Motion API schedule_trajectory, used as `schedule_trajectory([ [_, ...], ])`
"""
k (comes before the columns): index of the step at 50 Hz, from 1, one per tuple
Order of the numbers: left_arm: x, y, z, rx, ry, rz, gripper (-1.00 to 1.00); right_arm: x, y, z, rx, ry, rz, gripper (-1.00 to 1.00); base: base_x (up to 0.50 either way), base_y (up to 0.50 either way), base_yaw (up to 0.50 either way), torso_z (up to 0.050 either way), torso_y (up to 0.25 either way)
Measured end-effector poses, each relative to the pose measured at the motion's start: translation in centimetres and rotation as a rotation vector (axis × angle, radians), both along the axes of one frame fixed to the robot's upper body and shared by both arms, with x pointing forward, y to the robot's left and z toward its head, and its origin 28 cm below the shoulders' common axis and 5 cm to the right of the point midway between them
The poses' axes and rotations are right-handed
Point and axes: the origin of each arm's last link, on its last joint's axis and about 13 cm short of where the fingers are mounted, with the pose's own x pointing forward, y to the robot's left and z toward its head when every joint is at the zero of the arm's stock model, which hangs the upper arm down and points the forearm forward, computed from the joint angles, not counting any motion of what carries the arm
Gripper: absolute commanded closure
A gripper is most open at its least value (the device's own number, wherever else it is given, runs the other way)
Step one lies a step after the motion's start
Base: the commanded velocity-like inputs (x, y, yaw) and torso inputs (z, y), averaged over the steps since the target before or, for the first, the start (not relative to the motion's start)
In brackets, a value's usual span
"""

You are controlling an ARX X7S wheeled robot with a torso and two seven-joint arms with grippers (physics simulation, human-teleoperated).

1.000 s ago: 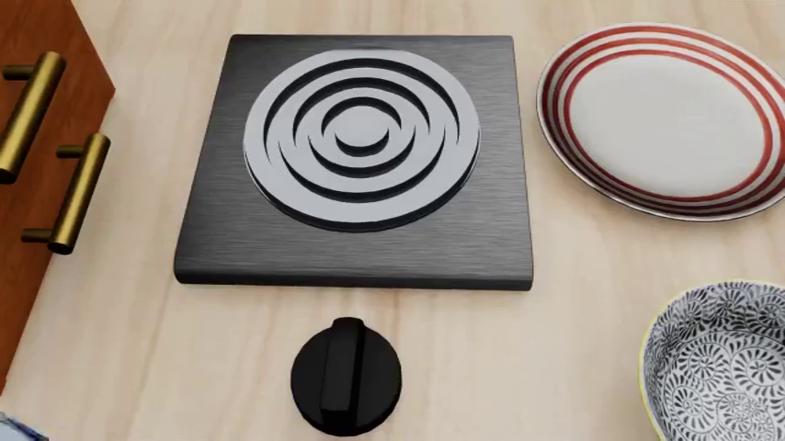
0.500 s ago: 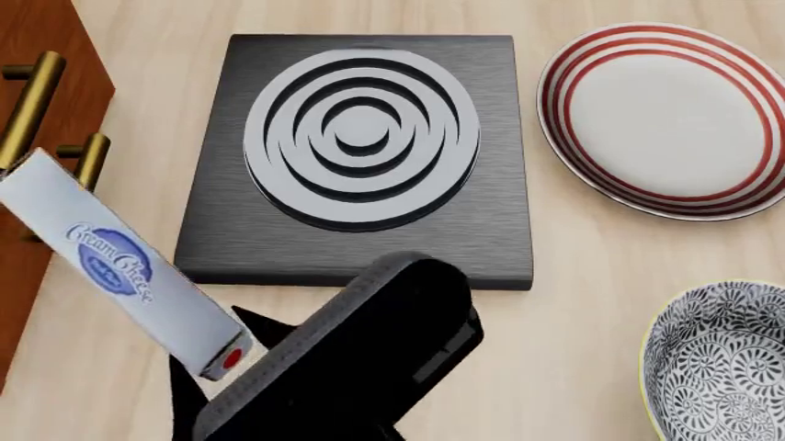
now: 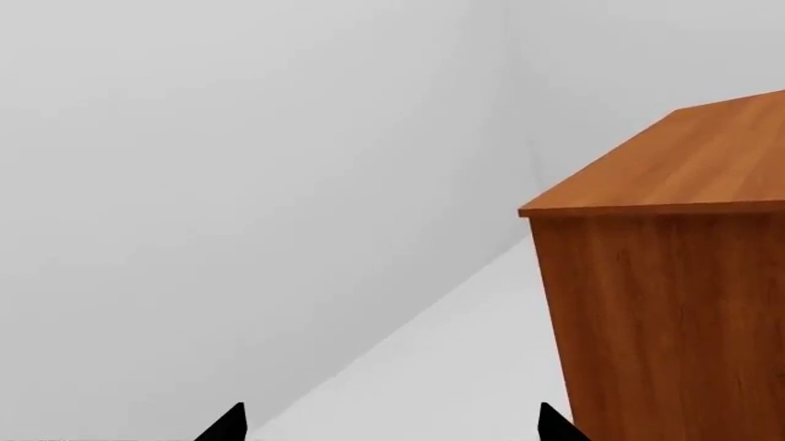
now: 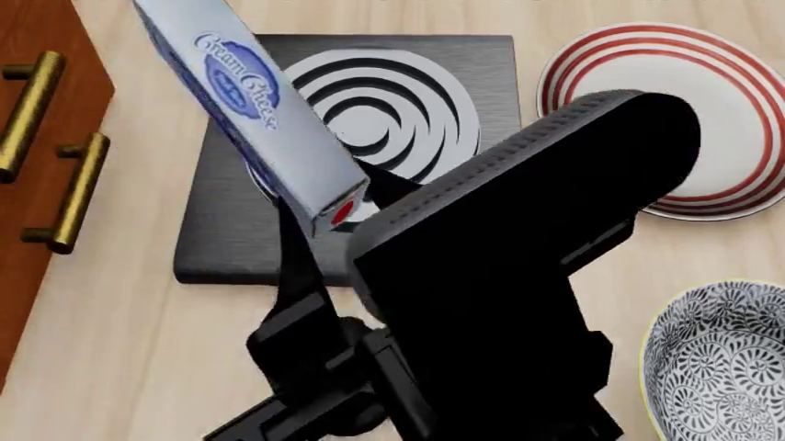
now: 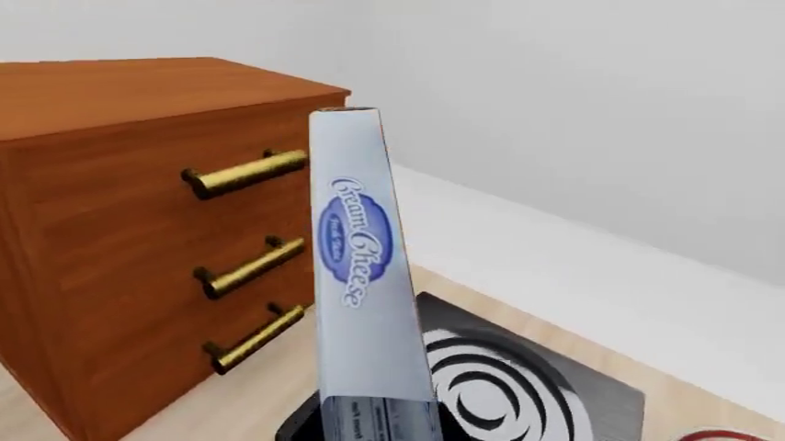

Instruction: Pick up the cream cheese and put it in the bowl.

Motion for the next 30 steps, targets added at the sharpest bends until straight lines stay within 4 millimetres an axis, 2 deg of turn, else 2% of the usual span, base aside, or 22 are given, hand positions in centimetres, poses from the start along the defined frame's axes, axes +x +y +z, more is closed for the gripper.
schedule_trajectory([
  [30, 0.2, 0.3, -0.6, -0.005, 0.003, -0.003, -1.00, 0.2, -3.8, 3.0, 0.041, -0.017, -0.232, 1.00, 0.00, 0.00, 0.00, 0.000, 0.000],
])
